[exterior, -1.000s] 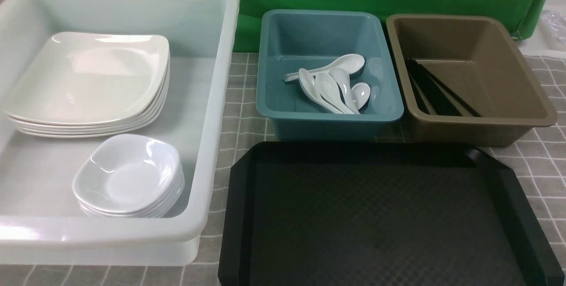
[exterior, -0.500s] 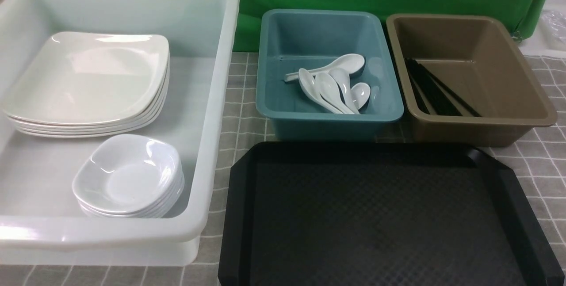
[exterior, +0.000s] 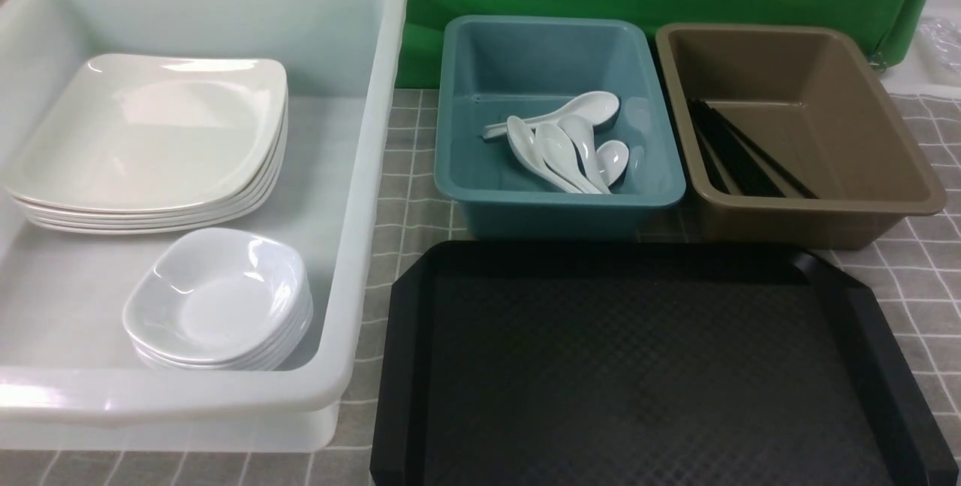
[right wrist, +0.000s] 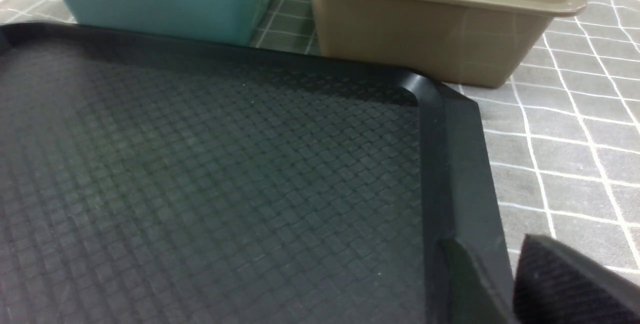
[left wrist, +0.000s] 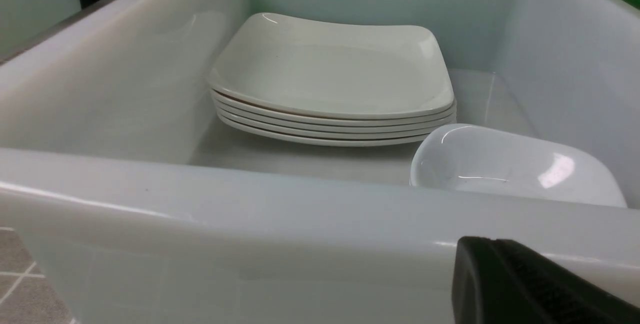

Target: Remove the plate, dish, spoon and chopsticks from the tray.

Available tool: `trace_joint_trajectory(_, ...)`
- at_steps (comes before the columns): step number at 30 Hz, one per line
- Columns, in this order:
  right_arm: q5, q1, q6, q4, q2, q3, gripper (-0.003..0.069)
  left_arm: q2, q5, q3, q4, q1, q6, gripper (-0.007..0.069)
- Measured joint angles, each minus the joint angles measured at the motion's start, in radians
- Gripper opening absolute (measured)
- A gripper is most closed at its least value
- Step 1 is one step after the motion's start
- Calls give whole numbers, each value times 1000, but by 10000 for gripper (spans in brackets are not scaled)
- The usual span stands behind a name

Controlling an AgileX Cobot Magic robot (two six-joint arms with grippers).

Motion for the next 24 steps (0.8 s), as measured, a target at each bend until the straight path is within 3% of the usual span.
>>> trace_joint_trajectory(24, 0, 0, 0, 0, 0, 0, 237, 0, 0, 0, 0, 0, 0, 8)
